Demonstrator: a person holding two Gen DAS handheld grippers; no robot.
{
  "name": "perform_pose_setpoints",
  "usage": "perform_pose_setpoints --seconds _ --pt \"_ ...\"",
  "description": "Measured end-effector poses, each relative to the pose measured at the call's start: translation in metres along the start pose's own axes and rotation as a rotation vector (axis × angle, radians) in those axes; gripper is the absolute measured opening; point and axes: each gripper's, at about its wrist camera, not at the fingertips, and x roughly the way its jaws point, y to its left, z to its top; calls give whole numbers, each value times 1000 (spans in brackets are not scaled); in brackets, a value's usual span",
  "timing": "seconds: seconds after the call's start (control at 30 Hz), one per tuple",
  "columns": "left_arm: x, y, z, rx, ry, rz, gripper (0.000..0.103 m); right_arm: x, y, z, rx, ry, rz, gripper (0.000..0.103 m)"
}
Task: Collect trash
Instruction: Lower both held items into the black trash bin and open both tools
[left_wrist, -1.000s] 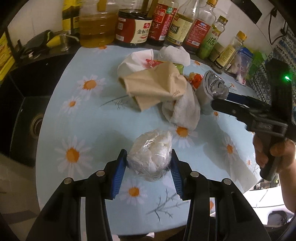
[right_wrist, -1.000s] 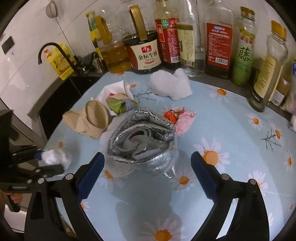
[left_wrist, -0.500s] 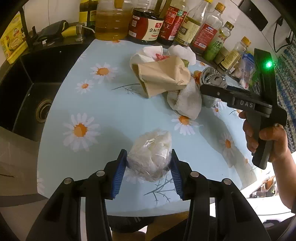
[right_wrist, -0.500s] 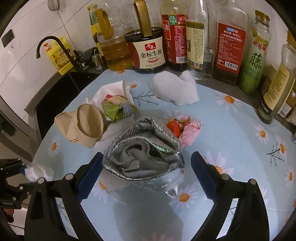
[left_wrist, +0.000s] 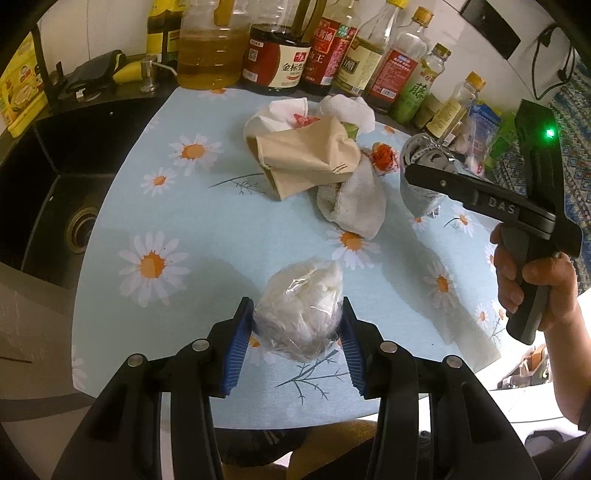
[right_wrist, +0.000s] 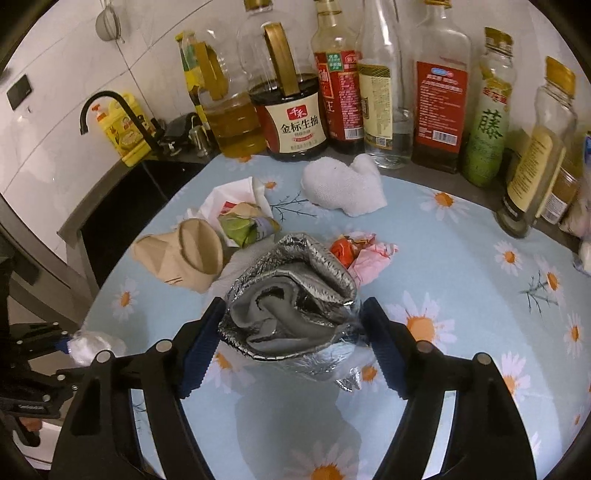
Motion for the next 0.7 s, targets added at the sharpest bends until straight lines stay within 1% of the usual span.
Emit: perform_pose_setpoints --seconds 0.3,0.47,0.7 --pt "-10 0 -9 53 -11 -49 44 -41 21 -23 68 -56 37 75" --pt "-18 4 -20 87 -13 -88 44 -63 48 -45 85 -84 32 75" --pt "-31 16 -41 133 -3 -128 44 -80 89 -82 123 -93 12 75"
